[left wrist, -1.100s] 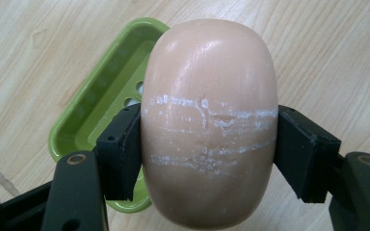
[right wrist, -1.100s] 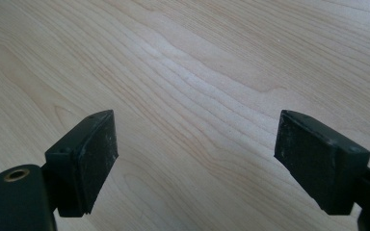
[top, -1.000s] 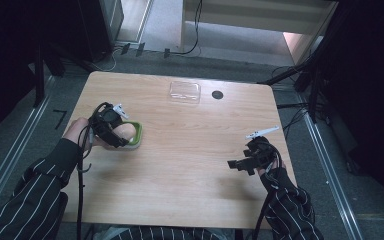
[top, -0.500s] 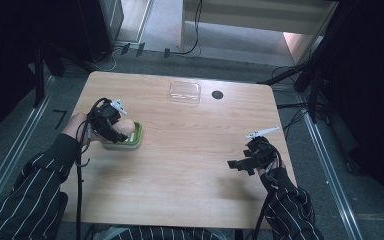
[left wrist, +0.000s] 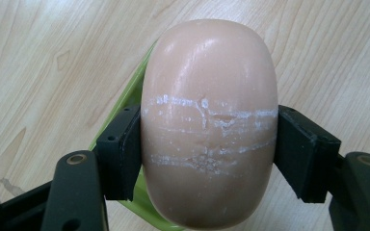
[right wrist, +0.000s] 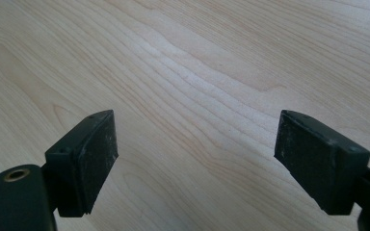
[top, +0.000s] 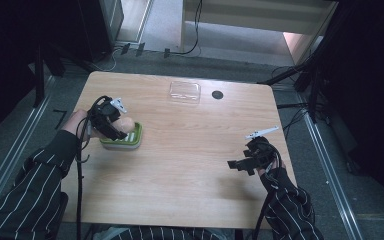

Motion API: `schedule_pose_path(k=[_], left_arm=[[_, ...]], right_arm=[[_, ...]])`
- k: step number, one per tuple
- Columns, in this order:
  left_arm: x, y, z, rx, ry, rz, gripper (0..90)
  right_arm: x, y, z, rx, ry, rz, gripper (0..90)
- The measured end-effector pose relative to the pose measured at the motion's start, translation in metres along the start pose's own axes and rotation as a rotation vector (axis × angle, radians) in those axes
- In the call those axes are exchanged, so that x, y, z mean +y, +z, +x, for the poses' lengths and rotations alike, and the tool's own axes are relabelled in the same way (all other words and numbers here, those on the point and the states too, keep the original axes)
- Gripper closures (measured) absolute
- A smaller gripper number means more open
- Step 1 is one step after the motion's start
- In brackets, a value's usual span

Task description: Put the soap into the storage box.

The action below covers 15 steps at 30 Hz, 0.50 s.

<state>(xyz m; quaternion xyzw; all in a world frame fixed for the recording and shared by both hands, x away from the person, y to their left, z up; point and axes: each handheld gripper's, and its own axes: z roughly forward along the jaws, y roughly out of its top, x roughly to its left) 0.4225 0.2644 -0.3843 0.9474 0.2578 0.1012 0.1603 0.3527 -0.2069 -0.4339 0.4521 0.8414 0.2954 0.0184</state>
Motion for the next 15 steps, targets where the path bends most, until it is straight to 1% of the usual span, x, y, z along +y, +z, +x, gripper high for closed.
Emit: schedule_pose_path(k=[5,6,8,9,10,11,15], left_arm=[[-0.0001,0.0034,0.0024,-0.017,0.016,-0.007,33.6],[0.0001,0.0038,0.0031,-0.021,0.022,-0.002,33.6],[0.0000,0.0052,0.0031,-0.013,0.037,0.001,33.6],[-0.0001,0.0056,0.0035,-0.017,0.039,0.000,33.6],[-0.0001,0.0061,0.0049,-0.021,0.037,0.000,33.6],[-0.0002,0.0072,0.0055,-0.017,0.029,-0.003,33.6],[0.0005,0.0107,0.0079,-0.018,0.036,0.006,33.6]], right_arm=[[0.0003,0.0005,0.0000,0.001,-0.005,-0.001,16.0],[0.0003,0.0005,-0.0001,0.000,-0.005,-0.001,16.0],[0.0001,0.0005,-0.0002,0.000,-0.004,0.000,15.9],[0.0001,0.0005,-0.0001,0.000,-0.002,0.000,16.0],[0.0002,0.0005,-0.0002,-0.001,-0.002,-0.001,16.0],[0.0002,0.0006,-0.0003,-0.001,-0.003,-0.002,16.0],[0.0002,0.0005,-0.0002,-0.002,-0.002,-0.002,16.0]])
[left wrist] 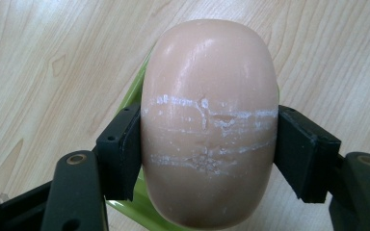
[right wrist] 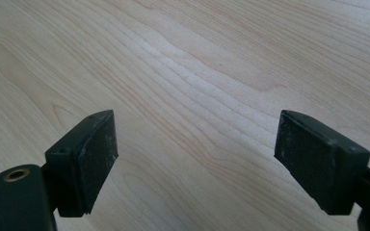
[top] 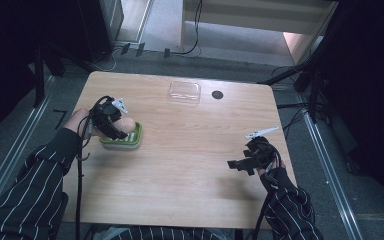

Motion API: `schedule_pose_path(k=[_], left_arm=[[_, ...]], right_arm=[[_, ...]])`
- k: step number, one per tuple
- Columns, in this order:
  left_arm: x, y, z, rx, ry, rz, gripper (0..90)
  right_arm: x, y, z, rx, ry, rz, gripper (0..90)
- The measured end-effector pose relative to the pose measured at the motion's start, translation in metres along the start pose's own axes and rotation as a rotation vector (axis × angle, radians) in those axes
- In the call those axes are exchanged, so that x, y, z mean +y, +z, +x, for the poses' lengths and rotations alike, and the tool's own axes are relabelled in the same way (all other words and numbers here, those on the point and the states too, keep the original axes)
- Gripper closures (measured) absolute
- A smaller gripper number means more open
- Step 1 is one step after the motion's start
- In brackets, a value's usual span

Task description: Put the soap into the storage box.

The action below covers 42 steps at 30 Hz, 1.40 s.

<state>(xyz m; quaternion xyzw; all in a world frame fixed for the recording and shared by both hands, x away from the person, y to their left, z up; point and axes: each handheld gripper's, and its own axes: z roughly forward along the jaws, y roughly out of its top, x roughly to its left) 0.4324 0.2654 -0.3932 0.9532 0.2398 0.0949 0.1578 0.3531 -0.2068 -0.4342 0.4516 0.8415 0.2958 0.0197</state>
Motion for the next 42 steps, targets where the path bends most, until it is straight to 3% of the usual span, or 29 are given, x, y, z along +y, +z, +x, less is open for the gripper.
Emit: schedule_pose_path(k=[5,8,11,22,42], left_arm=[[0.001,0.004,0.001,-0.014,0.016,-0.004,33.6],[0.001,0.005,0.003,-0.026,0.047,-0.012,33.5],[0.001,0.006,0.005,-0.013,0.047,-0.017,33.5],[-0.004,0.015,0.012,-0.035,0.051,0.005,33.5],[-0.006,0.023,0.010,-0.030,0.078,-0.010,33.5]], right_arm=[[0.000,0.000,0.000,0.000,0.001,0.003,16.0],[0.000,0.000,0.000,0.001,0.003,0.000,16.0],[0.000,0.000,0.000,0.001,0.003,0.002,15.9],[0.000,0.001,0.000,0.003,-0.001,0.001,16.0],[0.000,0.000,0.000,0.001,0.008,0.000,16.0]])
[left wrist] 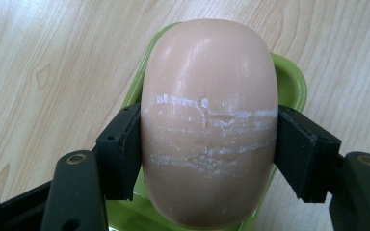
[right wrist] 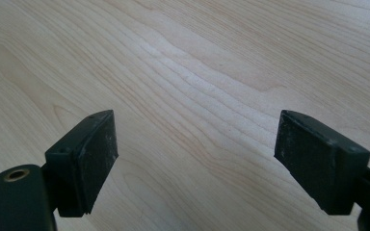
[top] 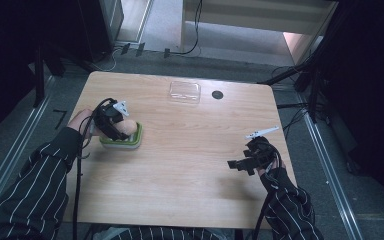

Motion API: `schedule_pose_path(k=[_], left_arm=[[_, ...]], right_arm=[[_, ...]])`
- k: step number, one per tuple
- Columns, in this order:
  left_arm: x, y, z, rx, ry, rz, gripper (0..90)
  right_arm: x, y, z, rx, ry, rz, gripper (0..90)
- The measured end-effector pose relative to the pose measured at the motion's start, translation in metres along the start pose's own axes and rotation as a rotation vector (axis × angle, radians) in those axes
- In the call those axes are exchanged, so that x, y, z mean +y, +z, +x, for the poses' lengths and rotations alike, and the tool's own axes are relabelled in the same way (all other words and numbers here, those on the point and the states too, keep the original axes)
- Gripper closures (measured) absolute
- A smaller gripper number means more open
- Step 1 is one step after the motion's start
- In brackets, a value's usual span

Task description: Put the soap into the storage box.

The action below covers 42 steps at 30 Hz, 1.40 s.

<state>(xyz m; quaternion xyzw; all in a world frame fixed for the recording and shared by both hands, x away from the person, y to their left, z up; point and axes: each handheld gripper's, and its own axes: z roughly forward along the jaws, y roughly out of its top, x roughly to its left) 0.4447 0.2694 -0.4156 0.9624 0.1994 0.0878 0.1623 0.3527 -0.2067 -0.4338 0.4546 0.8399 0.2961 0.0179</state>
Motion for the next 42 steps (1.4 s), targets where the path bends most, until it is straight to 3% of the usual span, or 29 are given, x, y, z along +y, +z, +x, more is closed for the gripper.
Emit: schedule_pose_path(k=[24,42], left_arm=[[-0.007,0.012,0.006,0.018,0.016,0.031,33.5],[-0.011,0.017,0.009,0.009,-0.022,0.072,33.4]], right_arm=[[0.000,0.001,0.000,0.002,-0.003,0.001,16.0],[0.000,0.000,0.000,0.001,-0.002,0.002,16.0]])
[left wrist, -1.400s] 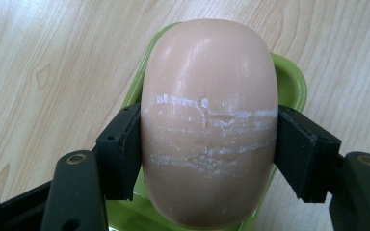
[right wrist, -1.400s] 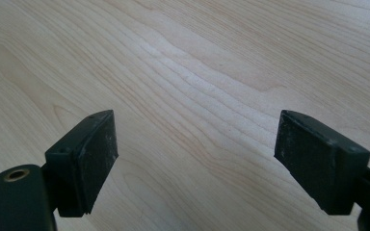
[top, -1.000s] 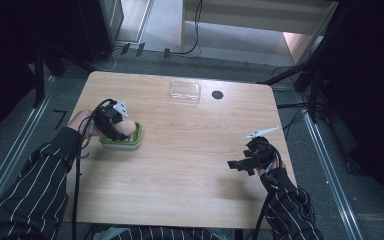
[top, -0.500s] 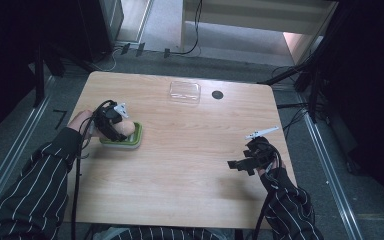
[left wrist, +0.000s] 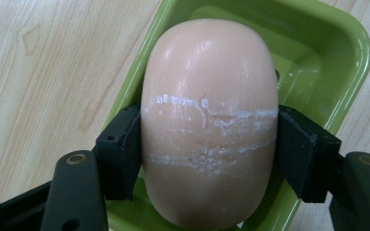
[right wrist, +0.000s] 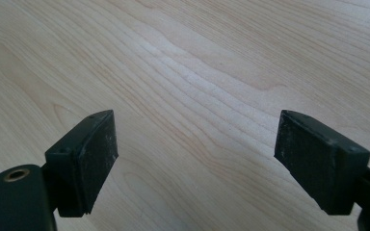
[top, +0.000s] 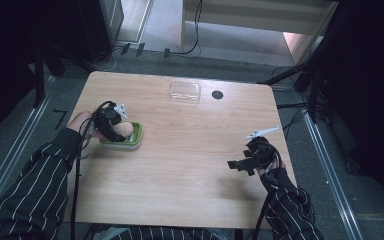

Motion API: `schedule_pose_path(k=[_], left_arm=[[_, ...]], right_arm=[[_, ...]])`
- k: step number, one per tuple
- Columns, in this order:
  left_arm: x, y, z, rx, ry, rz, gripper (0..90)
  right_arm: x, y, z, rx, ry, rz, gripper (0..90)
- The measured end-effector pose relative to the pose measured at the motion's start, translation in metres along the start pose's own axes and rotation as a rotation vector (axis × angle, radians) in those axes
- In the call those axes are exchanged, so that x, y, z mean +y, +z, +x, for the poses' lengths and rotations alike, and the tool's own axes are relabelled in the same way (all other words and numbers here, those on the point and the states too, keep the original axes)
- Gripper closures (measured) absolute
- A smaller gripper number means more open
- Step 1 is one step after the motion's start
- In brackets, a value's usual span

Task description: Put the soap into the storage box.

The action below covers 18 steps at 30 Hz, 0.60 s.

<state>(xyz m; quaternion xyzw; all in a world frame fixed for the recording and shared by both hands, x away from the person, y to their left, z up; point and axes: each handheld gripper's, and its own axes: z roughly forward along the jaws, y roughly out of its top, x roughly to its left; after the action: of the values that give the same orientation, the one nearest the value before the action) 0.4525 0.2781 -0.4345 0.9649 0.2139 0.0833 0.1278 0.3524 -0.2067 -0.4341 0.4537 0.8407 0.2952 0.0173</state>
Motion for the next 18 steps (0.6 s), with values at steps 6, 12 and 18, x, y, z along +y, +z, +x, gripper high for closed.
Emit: schedule_pose_path(k=[6,12,18], left_arm=[[-0.0018,0.0006,0.0014,-0.011,-0.014,-0.014,33.4],[-0.0039,0.0017,0.0033,-0.020,-0.027,-0.027,33.3],[-0.0062,0.0030,0.0057,-0.034,-0.050,-0.047,33.2]], right_arm=[[0.0000,0.0000,0.0000,0.000,0.000,0.000,16.0],[0.0000,0.0002,-0.0001,0.001,0.000,0.000,16.0],[0.0002,0.0005,-0.0002,0.000,-0.001,0.001,16.0]])
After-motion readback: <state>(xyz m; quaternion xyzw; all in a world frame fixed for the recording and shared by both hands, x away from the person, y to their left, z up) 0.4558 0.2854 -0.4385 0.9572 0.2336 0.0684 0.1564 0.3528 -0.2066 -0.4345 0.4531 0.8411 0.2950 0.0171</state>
